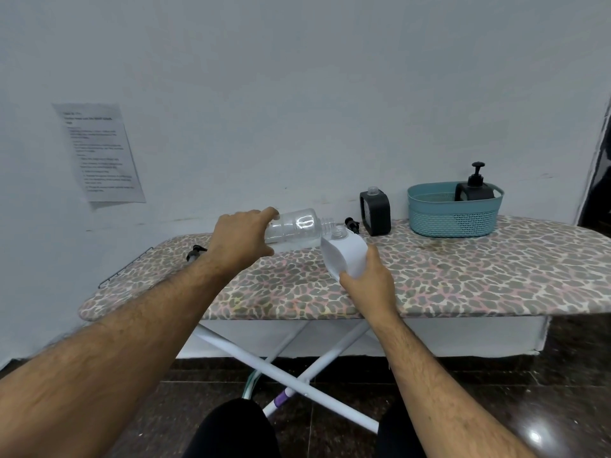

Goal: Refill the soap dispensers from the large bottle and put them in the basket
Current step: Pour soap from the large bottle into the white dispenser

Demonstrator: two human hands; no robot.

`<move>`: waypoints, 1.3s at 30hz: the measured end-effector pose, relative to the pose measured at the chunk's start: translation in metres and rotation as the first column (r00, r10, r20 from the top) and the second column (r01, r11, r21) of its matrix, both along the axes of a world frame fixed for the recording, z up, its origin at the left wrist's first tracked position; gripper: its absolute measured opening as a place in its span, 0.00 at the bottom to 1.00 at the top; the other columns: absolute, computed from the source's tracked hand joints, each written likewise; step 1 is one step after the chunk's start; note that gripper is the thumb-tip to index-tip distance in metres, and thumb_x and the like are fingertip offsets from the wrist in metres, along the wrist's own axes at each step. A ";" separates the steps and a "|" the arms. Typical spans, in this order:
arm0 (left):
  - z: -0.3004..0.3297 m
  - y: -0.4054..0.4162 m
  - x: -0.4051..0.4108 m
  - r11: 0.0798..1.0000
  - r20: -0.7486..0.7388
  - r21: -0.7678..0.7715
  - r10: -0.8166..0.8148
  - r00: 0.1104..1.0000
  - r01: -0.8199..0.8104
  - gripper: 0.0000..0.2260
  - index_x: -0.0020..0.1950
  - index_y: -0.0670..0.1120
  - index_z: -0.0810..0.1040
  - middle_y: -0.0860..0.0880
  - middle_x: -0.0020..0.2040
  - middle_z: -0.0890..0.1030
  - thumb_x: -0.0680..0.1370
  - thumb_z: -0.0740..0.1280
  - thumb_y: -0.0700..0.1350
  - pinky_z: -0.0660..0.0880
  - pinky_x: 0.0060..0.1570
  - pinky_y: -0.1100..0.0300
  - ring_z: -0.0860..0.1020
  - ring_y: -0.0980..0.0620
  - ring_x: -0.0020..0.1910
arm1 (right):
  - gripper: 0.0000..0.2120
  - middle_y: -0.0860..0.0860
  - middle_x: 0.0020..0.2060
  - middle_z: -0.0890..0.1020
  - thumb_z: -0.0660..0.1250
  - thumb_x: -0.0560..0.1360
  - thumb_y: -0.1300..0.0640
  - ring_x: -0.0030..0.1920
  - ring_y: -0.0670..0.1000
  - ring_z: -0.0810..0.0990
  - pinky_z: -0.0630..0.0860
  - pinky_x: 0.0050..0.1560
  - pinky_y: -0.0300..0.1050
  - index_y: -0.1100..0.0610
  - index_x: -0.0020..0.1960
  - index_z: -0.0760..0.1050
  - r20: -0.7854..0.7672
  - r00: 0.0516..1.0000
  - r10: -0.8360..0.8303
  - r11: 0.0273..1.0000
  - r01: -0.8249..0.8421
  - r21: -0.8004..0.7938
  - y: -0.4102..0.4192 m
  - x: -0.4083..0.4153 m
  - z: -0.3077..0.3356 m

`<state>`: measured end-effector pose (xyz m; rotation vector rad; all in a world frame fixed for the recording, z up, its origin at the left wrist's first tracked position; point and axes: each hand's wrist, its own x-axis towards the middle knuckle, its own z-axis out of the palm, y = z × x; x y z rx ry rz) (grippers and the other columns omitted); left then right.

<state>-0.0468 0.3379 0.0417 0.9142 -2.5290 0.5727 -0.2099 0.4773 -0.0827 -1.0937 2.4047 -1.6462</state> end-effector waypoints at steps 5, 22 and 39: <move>0.001 0.001 -0.001 1.000 0.004 0.014 0.004 1.000 -0.004 0.30 0.69 0.56 0.69 0.54 0.58 0.81 0.70 0.76 0.56 0.78 0.46 0.55 0.81 0.52 0.50 | 0.33 0.55 0.61 0.78 0.73 0.72 0.53 0.58 0.58 0.79 0.82 0.50 0.55 0.55 0.73 0.63 -0.006 1.000 0.001 1.000 -0.001 0.000 0.000 -0.001 -0.001; 0.005 0.003 0.000 0.999 0.014 0.039 0.003 1.000 -0.004 0.30 0.68 0.55 0.69 0.54 0.58 0.81 0.70 0.77 0.55 0.77 0.47 0.55 0.81 0.51 0.52 | 0.33 0.55 0.62 0.77 0.73 0.73 0.54 0.58 0.58 0.78 0.82 0.49 0.53 0.54 0.73 0.62 0.018 1.000 0.004 1.000 -0.004 0.007 0.001 -0.001 0.000; 0.009 0.006 -0.003 0.999 0.039 0.040 0.014 0.999 -0.016 0.30 0.69 0.55 0.69 0.53 0.59 0.81 0.70 0.77 0.54 0.77 0.47 0.54 0.80 0.51 0.52 | 0.32 0.56 0.61 0.77 0.73 0.73 0.53 0.58 0.58 0.79 0.82 0.50 0.55 0.55 0.72 0.62 0.011 1.000 0.001 1.000 -0.001 0.007 0.001 -0.002 -0.001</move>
